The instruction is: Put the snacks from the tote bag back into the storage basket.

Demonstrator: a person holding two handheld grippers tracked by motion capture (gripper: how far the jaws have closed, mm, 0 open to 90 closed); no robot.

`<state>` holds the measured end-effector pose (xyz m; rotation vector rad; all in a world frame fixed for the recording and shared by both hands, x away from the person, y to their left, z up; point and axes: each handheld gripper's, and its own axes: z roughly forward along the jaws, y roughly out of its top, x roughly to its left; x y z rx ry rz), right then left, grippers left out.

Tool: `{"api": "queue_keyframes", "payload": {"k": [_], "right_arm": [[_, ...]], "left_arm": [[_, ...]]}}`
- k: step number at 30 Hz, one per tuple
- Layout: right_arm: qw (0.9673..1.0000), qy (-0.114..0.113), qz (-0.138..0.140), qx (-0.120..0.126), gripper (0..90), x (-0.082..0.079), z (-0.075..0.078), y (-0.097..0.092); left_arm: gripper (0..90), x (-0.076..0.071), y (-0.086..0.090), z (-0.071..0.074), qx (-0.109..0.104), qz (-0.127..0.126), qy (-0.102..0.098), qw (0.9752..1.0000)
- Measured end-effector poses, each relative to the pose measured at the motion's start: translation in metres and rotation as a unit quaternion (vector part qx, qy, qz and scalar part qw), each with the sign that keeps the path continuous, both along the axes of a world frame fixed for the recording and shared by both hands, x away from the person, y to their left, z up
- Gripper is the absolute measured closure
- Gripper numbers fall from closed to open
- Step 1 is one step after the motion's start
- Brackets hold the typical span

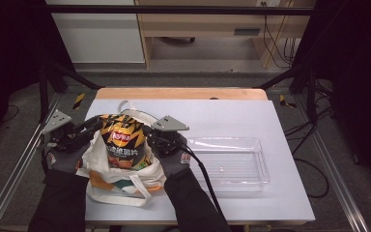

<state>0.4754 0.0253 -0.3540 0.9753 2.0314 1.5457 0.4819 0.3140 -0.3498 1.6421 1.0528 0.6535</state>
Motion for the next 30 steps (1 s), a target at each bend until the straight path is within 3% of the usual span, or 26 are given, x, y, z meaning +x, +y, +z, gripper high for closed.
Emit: {"api": "queue_keyframes", "payload": {"k": [4,6,9,11,15,18,19,20,25,30], "right_arm": [[1.0,-0.001,0.0,-0.001,89.0,0.0,0.0,0.0],[1.0,-0.002,0.003,-0.002,89.1,0.0,0.0,0.0],[1.0,-0.002,0.005,-0.001,88.8,-0.001,0.0,0.001],[1.0,0.0,0.002,0.002,84.5,0.001,0.0,0.0],[0.9999,0.003,-0.002,0.009,74.1,0.003,-0.001,0.001],[0.9999,0.006,-0.003,0.01,76.1,0.005,-0.003,0.003],[0.9999,0.007,-0.003,0.007,78.6,0.006,-0.003,0.004],[0.9999,0.009,-0.002,0.007,86.7,0.006,-0.004,0.005],[0.9999,0.01,0.004,0.008,89.1,0.003,-0.001,0.005],[0.9999,0.003,0.006,0.012,89.3,0.0,0.007,0.002]], "left_arm": [[69.3,0.008,-0.004,-0.006,0.009,-0.001,0.023,0.9997],[70.0,0.009,-0.004,-0.006,0.006,-0.003,0.025,0.9997],[82.2,0.008,-0.004,-0.006,0.008,-0.006,0.025,0.9996],[87.9,0.007,-0.004,-0.005,0.008,-0.009,0.026,0.9996],[89.6,0.003,-0.006,-0.003,0.014,-0.016,0.022,0.9995],[89.8,0.001,-0.008,-0.002,0.019,-0.017,0.02,0.9995],[89.8,-0.001,-0.009,-0.002,0.024,-0.017,0.019,0.9994],[89.9,-0.002,-0.01,-0.001,0.027,-0.016,0.018,0.9993],[89.9,-0.005,-0.01,0.003,0.025,-0.017,0.018,0.9994],[89.9,-0.013,-0.01,0.013,0.018,-0.019,0.004,0.9996]]}}
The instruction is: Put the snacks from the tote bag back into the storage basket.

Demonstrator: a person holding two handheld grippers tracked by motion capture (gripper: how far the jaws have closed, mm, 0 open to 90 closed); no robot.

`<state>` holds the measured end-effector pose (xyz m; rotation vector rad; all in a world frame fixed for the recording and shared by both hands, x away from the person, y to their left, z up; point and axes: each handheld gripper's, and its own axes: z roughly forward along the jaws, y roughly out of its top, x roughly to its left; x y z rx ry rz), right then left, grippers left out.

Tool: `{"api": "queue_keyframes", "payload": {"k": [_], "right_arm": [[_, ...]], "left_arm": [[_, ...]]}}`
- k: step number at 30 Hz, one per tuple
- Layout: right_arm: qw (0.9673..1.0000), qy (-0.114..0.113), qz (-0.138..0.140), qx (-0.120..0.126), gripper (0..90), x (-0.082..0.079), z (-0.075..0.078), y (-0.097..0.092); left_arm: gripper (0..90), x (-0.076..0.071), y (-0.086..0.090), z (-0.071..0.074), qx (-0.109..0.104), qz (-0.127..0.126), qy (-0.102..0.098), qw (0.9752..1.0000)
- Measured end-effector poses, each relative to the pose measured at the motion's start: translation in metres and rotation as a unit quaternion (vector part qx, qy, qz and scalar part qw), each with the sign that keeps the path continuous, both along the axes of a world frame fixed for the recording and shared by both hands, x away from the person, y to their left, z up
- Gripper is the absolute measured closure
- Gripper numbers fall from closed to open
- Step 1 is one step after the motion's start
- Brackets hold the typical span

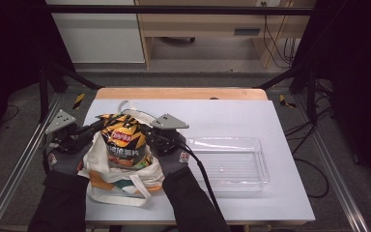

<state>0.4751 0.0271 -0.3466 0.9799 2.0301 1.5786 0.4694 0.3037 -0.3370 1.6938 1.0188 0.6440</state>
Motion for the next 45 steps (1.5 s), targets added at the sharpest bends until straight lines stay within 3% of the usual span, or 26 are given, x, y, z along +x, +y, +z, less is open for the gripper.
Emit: {"api": "queue_keyframes", "payload": {"k": [10,14,19,32,45], "right_arm": [[0.9996,-0.02,0.009,0.019,89.3,-0.01,0.022,-0.002],[0.9992,-0.033,0.012,0.017,89.4,-0.015,0.037,-0.001],[0.9989,-0.043,0.015,0.015,89.3,-0.016,0.046,-0.003],[0.9983,-0.056,0.012,0.014,89.2,-0.019,0.064,-0.015],[0.998,-0.062,0.006,0.008,89.3,-0.025,0.068,-0.034]], "left_arm": [[89.9,-0.018,0.005,0.022,-0.024,-0.001,-0.025,0.9994],[89.9,-0.026,0.006,0.031,-0.03,0.002,-0.041,0.9987],[89.9,-0.037,0.003,0.041,-0.037,0.007,-0.059,0.9976],[89.9,-0.048,-0.008,0.051,-0.051,0.001,-0.073,0.996],[89.8,-0.052,-0.028,0.051,-0.056,-0.007,-0.071,0.9959]]}}
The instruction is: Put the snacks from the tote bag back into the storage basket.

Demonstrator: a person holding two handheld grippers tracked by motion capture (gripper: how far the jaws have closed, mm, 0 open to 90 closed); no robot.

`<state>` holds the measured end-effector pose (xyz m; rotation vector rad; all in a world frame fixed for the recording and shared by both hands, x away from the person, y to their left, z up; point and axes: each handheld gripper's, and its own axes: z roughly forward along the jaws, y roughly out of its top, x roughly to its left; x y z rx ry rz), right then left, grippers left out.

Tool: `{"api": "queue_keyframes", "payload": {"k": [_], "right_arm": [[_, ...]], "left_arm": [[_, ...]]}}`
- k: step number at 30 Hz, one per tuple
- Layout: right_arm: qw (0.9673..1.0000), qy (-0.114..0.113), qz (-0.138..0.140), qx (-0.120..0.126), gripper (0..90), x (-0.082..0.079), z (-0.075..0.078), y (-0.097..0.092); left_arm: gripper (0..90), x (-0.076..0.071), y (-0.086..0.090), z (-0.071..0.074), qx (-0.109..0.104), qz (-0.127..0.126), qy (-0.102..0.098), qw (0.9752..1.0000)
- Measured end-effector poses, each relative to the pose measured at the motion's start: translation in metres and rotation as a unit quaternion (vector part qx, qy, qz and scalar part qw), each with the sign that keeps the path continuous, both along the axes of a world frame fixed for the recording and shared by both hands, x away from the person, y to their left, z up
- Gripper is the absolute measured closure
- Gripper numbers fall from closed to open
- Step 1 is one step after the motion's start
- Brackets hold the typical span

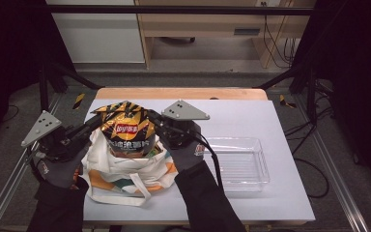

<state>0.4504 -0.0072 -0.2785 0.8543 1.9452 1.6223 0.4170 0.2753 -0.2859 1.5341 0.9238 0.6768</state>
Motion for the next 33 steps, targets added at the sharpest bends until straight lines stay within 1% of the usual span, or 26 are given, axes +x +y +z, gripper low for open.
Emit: {"api": "queue_keyframes", "payload": {"k": [2,3,6,9,11,13,18,19,24,27,33], "right_arm": [[1.0,0.001,0.0,0.001,89.3,0.0,0.0,-0.002],[1.0,-0.001,-0.001,0.0,89.3,-0.001,0.0,-0.007],[1.0,0.001,-0.004,0.0,89.3,-0.003,0.0,-0.011],[1.0,-0.001,-0.007,0.002,89.2,-0.003,0.002,-0.019],[1.0,-0.002,-0.007,0.001,89.2,-0.003,0.003,-0.021],[1.0,-0.004,-0.008,-0.001,89.2,-0.004,0.006,-0.025],[0.9999,-0.008,-0.007,0.002,89.2,-0.006,0.012,-0.03],[0.9999,-0.009,-0.007,0.002,89.2,-0.006,0.013,-0.03],[0.9999,-0.012,-0.009,0.003,89.3,-0.008,0.017,-0.034],[0.9998,-0.016,-0.013,0.003,89.3,-0.009,0.021,-0.04],[0.9997,-0.017,-0.018,0.005,89.2,-0.01,0.024,-0.048]], "left_arm": [[89.9,0.0,-0.002,0.0,0.001,-0.002,0.001,1.0],[89.9,-0.001,-0.006,0.0,0.002,-0.003,0.001,1.0],[89.9,-0.002,-0.01,0.0,0.005,-0.006,-0.001,1.0],[89.9,-0.003,-0.017,0.001,0.007,-0.013,-0.001,0.9999],[89.8,-0.003,-0.019,0.001,0.009,-0.015,0.0,0.9998],[89.8,-0.002,-0.021,0.002,0.007,-0.018,0.0,0.9998],[89.8,-0.005,-0.024,0.008,0.005,-0.024,-0.006,0.9997],[89.9,-0.005,-0.025,0.01,0.003,-0.024,-0.008,0.9997],[89.9,-0.004,-0.029,0.015,0.002,-0.026,-0.009,0.9996],[89.9,-0.003,-0.036,0.019,0.004,-0.03,-0.012,0.9995],[89.9,-0.001,-0.044,0.022,0.004,-0.033,-0.013,0.9994]]}}
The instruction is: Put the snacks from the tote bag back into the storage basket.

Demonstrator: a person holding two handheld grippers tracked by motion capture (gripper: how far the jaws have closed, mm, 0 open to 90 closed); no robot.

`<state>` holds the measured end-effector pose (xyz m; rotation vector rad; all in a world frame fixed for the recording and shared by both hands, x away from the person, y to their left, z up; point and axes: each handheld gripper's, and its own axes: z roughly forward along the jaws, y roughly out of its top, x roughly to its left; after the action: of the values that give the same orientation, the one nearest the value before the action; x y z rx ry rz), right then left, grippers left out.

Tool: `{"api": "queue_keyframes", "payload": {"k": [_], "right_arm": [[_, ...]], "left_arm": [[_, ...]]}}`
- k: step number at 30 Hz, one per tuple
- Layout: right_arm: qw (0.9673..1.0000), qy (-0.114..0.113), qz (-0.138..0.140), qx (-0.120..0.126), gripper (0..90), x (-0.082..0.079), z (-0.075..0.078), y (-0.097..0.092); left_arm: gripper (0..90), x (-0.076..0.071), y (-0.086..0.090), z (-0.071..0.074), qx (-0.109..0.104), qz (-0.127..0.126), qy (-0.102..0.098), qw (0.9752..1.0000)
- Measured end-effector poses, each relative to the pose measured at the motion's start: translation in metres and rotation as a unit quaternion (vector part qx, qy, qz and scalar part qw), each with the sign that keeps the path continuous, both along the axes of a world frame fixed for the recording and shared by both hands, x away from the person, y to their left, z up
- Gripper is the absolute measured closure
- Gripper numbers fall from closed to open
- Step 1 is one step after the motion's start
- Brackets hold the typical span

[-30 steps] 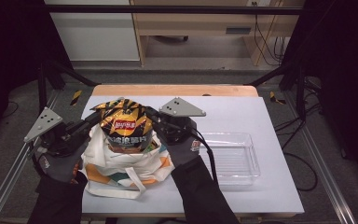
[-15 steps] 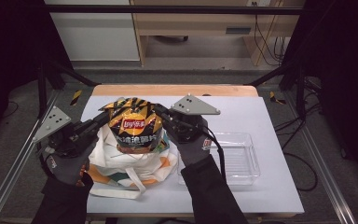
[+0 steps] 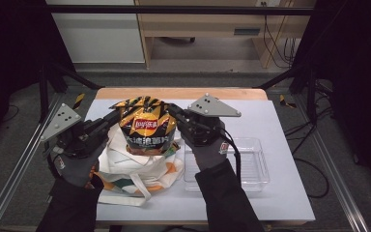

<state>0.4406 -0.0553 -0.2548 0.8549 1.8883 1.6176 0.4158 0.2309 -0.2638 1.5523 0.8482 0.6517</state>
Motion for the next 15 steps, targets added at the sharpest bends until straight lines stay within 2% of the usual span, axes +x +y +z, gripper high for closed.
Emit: {"api": "queue_keyframes", "payload": {"k": [15], "right_arm": [[0.9997,-0.004,-0.025,-0.002,89.3,-0.005,0.008,-0.031]], "left_arm": [[89.9,0.006,-0.032,0.006,0.003,-0.022,-0.002,0.9997]]}}
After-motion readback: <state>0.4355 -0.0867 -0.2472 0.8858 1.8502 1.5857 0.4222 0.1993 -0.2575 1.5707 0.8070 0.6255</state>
